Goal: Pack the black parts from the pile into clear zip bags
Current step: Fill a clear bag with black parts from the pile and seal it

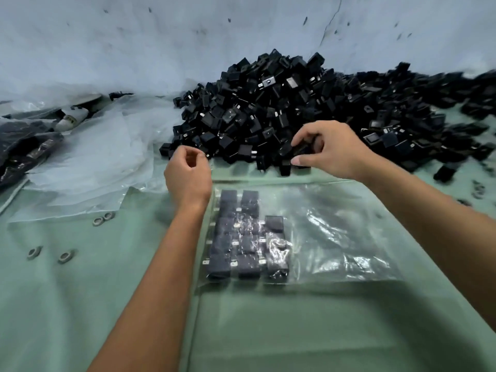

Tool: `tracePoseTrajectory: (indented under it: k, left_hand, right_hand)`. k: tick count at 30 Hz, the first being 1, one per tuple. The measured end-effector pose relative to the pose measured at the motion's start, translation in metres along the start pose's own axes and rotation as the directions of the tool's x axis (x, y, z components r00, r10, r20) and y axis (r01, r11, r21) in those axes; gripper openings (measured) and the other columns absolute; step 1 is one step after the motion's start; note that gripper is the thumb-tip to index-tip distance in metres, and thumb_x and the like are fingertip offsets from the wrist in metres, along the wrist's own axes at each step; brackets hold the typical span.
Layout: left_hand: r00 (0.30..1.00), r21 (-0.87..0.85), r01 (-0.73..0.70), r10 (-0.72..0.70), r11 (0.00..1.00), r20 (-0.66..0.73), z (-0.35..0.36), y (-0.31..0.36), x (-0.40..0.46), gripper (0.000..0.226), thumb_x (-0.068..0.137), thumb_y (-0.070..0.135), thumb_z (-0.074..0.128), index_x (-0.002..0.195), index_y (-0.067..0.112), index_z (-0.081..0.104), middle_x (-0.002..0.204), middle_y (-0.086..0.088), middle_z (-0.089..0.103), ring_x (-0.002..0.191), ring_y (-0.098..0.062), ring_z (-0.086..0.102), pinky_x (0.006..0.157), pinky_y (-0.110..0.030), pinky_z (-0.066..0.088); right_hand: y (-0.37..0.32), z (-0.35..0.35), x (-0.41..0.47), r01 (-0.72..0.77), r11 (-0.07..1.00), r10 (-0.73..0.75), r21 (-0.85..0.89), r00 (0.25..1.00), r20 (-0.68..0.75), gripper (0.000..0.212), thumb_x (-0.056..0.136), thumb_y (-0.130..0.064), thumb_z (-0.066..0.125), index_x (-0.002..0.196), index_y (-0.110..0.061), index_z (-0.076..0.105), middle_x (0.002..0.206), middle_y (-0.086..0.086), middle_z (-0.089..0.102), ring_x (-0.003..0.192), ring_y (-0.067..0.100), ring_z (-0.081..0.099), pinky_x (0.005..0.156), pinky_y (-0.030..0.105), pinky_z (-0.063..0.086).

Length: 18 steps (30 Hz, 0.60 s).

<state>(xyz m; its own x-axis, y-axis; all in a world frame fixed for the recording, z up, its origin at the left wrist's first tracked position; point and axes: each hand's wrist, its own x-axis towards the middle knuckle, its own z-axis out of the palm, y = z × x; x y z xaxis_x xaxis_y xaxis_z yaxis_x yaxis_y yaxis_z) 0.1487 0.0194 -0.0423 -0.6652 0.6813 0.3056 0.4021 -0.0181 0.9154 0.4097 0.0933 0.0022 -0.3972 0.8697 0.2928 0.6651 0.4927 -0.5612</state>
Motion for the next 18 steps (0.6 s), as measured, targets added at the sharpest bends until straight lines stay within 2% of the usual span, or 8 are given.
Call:
tracePoseTrajectory:
  k: [3, 5, 7, 8, 10, 12, 15, 18]
  left_hand:
    - [0.949, -0.014, -0.246, 0.243, 0.969, 0.200, 0.011, 0.024, -0.018, 0.013, 0.094, 0.006, 0.059, 0.088, 0.015, 0.065, 0.080, 0.009, 0.063, 0.071, 0.008, 0.057, 0.065, -0.009, 0.045]
    - [0.847, -0.009, -0.376, 0.348, 0.927, 0.402, 0.025, 0.040, -0.035, 0.011, 0.094, 0.008, 0.061, 0.088, 0.016, 0.067, 0.079, 0.006, 0.066, 0.071, -0.001, 0.059, 0.065, -0.016, 0.047]
    - [0.666, -0.023, -0.537, 0.440, 0.844, 0.602, 0.044, 0.057, -0.054, 0.012, 0.092, 0.008, 0.063, 0.092, 0.018, 0.070, 0.084, 0.006, 0.067, 0.080, -0.009, 0.061, 0.075, -0.027, 0.049]
    - [0.553, -0.027, -0.620, 0.461, 0.784, 0.694, 0.056, 0.065, -0.065, 0.015, 0.093, 0.008, 0.063, 0.098, 0.020, 0.072, 0.092, 0.007, 0.067, 0.089, -0.010, 0.059, 0.083, -0.030, 0.049]
    - [0.347, -0.040, -0.737, 0.428, 0.675, 0.835, 0.081, 0.080, -0.087, 0.030, 0.095, 0.005, 0.061, 0.114, 0.026, 0.070, 0.110, 0.004, 0.061, 0.108, -0.015, 0.050, 0.096, -0.034, 0.044]
    - [0.221, -0.061, -0.784, 0.369, 0.618, 0.903, 0.099, 0.093, -0.104, 0.049, 0.094, -0.004, 0.055, 0.125, 0.033, 0.067, 0.119, 0.002, 0.054, 0.114, -0.018, 0.041, 0.098, -0.038, 0.041]
    - [0.138, -0.068, -0.843, 0.336, 0.534, 0.932, 0.109, 0.102, -0.112, 0.067, 0.090, -0.014, 0.050, 0.128, 0.039, 0.066, 0.122, 0.003, 0.050, 0.112, -0.018, 0.036, 0.097, -0.039, 0.043]
    - [0.107, -0.090, -0.866, 0.359, 0.492, 0.927, 0.107, 0.099, -0.106, 0.052, 0.095, -0.005, 0.057, 0.120, 0.039, 0.070, 0.122, 0.004, 0.048, 0.114, -0.017, 0.035, 0.099, -0.037, 0.041]
  right_hand:
    - [0.025, -0.022, -0.046, -0.113, 0.972, 0.125, 0.207, 0.991, -0.049, 0.038, 0.078, -0.022, 0.091, 0.111, -0.030, 0.075, 0.084, -0.015, 0.062, 0.065, -0.003, 0.054, 0.069, 0.015, 0.046]
    - [0.041, -0.036, -0.081, -0.177, 0.921, 0.214, 0.348, 0.974, -0.069, 0.037, 0.078, -0.010, 0.090, 0.108, -0.026, 0.075, 0.093, -0.004, 0.073, 0.084, 0.008, 0.069, 0.083, 0.030, 0.057]
    - [0.051, -0.043, -0.112, -0.256, 0.876, 0.310, 0.408, 0.948, -0.071, 0.039, 0.076, -0.004, 0.089, 0.105, -0.026, 0.073, 0.100, 0.002, 0.077, 0.097, 0.019, 0.075, 0.091, 0.037, 0.059]
    - [0.056, -0.044, -0.123, -0.292, 0.872, 0.348, 0.393, 0.934, -0.078, 0.040, 0.076, -0.002, 0.089, 0.104, -0.026, 0.072, 0.100, 0.003, 0.076, 0.097, 0.021, 0.075, 0.087, 0.036, 0.061]
    - [0.063, -0.043, -0.142, -0.323, 0.873, 0.389, 0.364, 0.913, -0.122, 0.039, 0.075, 0.000, 0.088, 0.100, -0.024, 0.072, 0.097, 0.005, 0.075, 0.091, 0.019, 0.075, 0.069, 0.023, 0.060]
    - [0.067, -0.042, -0.154, -0.309, 0.889, 0.381, 0.339, 0.909, -0.171, 0.038, 0.073, 0.000, 0.090, 0.101, -0.022, 0.074, 0.096, 0.005, 0.074, 0.078, 0.003, 0.071, 0.060, 0.010, 0.052]
    - [0.068, -0.048, -0.162, -0.289, 0.929, 0.328, 0.230, 0.933, -0.151, 0.039, 0.072, -0.011, 0.093, 0.106, -0.021, 0.076, 0.092, 0.001, 0.075, 0.070, -0.002, 0.068, 0.063, 0.009, 0.050]
    - [0.069, -0.052, -0.165, -0.277, 0.942, 0.299, 0.188, 0.948, -0.106, 0.038, 0.073, -0.016, 0.093, 0.106, -0.024, 0.076, 0.089, -0.003, 0.077, 0.075, 0.007, 0.070, 0.074, 0.019, 0.055]
